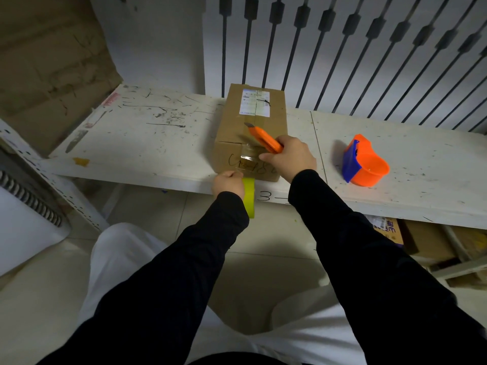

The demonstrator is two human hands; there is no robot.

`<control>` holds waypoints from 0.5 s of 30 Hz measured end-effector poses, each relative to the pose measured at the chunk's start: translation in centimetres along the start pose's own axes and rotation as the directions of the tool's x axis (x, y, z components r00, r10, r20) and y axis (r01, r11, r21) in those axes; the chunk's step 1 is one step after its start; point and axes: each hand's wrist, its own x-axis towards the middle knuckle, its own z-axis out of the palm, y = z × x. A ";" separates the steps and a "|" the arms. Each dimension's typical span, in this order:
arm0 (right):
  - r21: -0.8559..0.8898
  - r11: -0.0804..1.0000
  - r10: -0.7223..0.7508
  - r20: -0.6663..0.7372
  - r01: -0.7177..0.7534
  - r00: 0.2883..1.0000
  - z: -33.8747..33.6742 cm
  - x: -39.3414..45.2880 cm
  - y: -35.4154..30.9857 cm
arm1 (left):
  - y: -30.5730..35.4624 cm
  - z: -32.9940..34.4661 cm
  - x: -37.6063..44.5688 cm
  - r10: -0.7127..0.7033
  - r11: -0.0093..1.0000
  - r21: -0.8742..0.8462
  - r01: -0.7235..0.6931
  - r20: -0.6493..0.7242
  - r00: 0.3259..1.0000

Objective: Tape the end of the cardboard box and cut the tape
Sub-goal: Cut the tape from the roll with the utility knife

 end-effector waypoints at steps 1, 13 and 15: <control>0.008 1.000 0.004 -0.008 -0.004 1.000 0.1 0.1 -0.1 | 0.1 0.1 -0.1 0.009 1.000 0.004 -0.009 0.005 1.000; 0.045 0.999 0.034 -0.112 -0.029 0.993 1.3 1.0 -0.4 | 0.5 -0.2 -0.1 0.027 1.000 0.013 -0.027 0.002 1.000; 0.058 0.998 0.030 -0.133 -0.022 0.991 1.5 1.2 -0.7 | 0.5 -0.2 -0.1 0.029 0.999 0.018 -0.029 0.001 1.000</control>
